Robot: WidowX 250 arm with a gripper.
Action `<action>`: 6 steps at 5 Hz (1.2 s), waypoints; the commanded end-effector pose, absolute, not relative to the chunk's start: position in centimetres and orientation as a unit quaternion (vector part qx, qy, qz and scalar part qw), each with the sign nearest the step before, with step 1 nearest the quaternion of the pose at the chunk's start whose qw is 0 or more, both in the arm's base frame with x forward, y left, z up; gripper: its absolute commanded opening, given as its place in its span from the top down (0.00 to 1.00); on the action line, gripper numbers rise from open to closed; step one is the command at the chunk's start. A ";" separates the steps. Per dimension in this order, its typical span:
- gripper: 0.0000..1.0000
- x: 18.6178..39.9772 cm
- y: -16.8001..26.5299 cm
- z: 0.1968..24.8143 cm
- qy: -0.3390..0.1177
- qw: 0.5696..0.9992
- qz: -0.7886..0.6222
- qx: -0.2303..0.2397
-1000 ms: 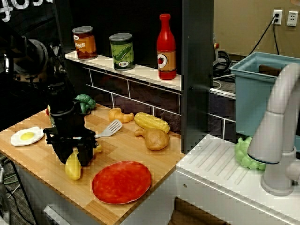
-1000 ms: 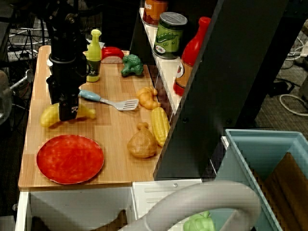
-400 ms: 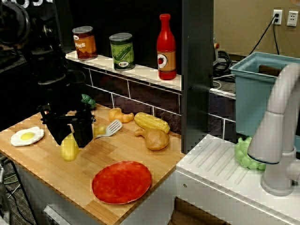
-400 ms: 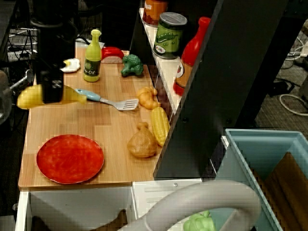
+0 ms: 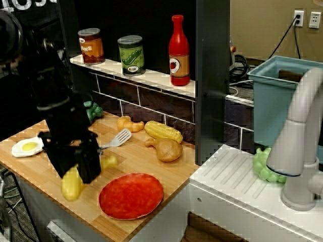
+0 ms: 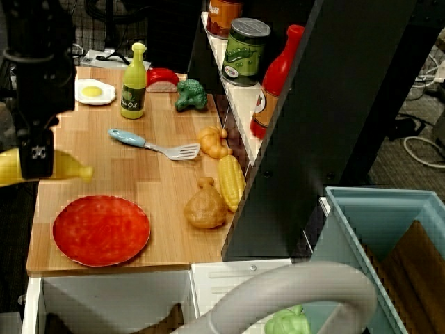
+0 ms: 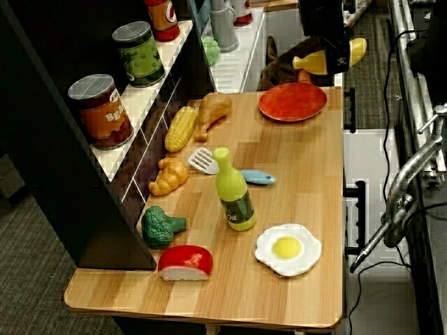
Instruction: Put banana on plate
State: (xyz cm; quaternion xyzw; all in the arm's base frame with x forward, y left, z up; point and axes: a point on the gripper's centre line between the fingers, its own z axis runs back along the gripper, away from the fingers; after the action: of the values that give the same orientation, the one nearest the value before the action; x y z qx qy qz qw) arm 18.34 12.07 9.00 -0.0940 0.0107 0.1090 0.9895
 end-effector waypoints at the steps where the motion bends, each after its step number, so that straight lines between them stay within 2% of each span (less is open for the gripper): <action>1: 1.00 19.2 11.7 8.6 0.003 0.991 0.112 -0.072; 3: 1.00 23.1 10.0 9.4 0.017 0.988 0.130 -0.082; 4: 1.00 24.3 10.0 9.3 0.013 0.988 0.133 -0.074; 5: 1.00 24.5 11.2 8.7 0.013 0.988 0.140 -0.064; 6: 0.00 23.4 11.9 7.8 0.016 0.989 0.136 -0.047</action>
State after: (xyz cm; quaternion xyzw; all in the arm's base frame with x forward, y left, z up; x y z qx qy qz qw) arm 23.23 11.36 6.80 -0.0554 0.0344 0.1355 0.9886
